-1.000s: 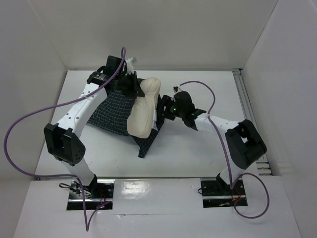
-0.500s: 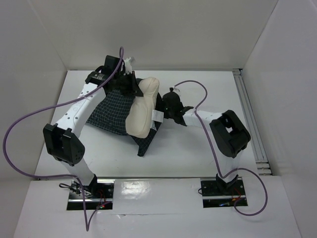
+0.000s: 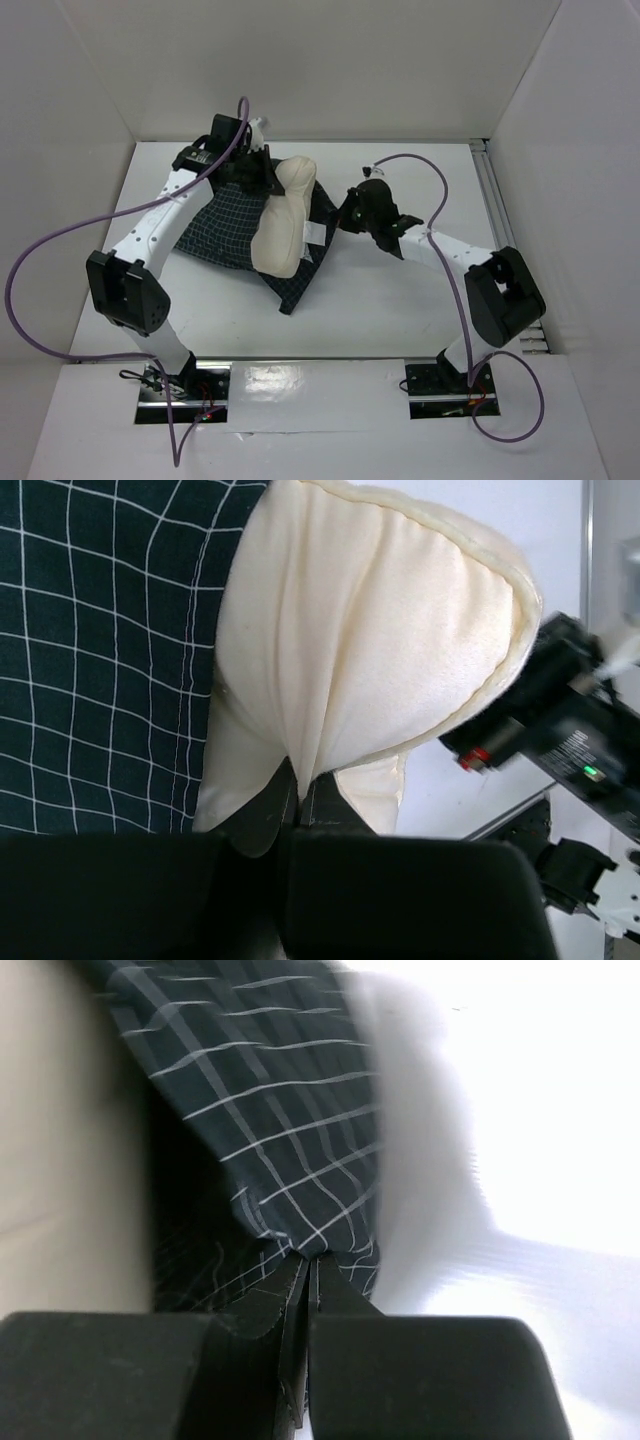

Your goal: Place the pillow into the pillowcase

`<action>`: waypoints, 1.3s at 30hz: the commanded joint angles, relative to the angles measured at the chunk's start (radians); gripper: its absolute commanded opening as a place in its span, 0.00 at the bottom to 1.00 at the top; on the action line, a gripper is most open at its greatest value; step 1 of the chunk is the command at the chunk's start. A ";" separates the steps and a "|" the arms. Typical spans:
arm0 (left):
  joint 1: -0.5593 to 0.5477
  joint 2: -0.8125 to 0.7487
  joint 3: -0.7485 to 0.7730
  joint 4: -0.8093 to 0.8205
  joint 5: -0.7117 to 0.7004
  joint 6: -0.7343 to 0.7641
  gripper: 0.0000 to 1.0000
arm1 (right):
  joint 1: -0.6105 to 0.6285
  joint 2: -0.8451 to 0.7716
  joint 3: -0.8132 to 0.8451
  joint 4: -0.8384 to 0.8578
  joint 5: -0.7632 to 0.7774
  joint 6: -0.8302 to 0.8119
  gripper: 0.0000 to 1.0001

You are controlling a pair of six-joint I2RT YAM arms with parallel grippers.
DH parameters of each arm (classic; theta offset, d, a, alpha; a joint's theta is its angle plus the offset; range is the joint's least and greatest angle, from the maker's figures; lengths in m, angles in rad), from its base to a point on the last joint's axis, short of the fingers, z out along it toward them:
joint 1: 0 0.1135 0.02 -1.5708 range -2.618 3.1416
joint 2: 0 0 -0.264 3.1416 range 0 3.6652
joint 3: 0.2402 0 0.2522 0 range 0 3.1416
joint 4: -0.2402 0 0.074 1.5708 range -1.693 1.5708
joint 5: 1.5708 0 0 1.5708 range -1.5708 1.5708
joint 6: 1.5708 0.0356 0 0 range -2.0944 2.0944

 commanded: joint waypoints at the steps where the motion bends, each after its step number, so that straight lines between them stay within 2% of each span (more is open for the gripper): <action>1: 0.005 0.030 -0.008 0.044 -0.078 -0.011 0.00 | -0.013 -0.094 -0.027 -0.006 -0.058 -0.048 0.00; 5: -0.006 0.068 -0.008 0.016 -0.032 0.053 0.00 | -0.057 -0.166 -0.064 0.043 -0.063 -0.035 0.00; 8: -0.068 0.111 -0.008 -0.072 -0.011 0.122 0.00 | -0.128 -0.177 -0.066 0.103 -0.090 -0.004 0.00; 12: -0.153 0.166 -0.029 -0.128 -0.075 0.162 0.00 | -0.181 -0.114 0.000 0.172 -0.166 0.018 0.00; 24: -0.216 0.266 -0.128 -0.117 -0.095 0.203 0.00 | -0.275 -0.019 0.163 0.305 -0.270 0.097 0.00; 30: -0.248 0.287 -0.217 -0.070 -0.052 0.213 0.00 | -0.318 0.061 0.305 0.266 -0.270 0.098 0.00; 33: -0.248 0.297 -0.249 -0.051 -0.052 0.213 0.00 | -0.330 0.061 0.319 0.282 -0.281 0.097 0.00; 39: -0.257 0.411 -0.252 -0.051 -0.066 0.194 0.00 | -0.330 -0.060 0.256 0.384 -0.323 0.098 0.00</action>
